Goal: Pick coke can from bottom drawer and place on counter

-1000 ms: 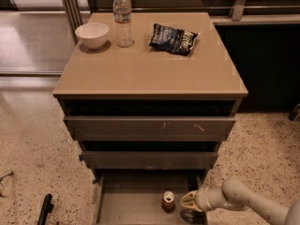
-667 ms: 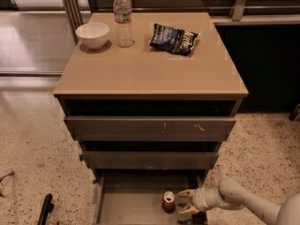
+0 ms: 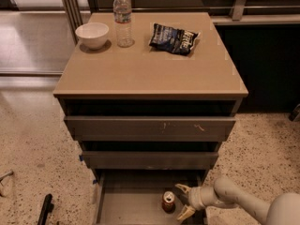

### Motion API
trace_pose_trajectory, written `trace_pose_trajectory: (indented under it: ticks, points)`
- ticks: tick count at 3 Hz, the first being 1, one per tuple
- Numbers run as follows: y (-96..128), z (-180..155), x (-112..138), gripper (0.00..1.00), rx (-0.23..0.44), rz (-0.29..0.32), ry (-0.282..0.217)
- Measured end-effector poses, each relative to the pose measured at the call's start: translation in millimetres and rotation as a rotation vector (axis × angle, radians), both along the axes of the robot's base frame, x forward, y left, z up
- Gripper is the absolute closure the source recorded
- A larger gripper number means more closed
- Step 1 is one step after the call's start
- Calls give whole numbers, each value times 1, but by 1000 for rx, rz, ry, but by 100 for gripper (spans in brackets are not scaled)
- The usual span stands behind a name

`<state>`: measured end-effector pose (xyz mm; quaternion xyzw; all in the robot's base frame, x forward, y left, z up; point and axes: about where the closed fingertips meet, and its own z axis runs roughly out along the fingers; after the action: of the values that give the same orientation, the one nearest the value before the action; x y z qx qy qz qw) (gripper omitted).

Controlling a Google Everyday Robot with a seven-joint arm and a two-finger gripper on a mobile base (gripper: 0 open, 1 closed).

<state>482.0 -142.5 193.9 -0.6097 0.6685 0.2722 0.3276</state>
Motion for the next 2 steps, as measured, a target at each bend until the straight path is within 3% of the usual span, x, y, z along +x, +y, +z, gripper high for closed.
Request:
trace_pose_trajectory:
  ticks: [2]
  points:
    - [20,-11,13,22,57,8,-14]
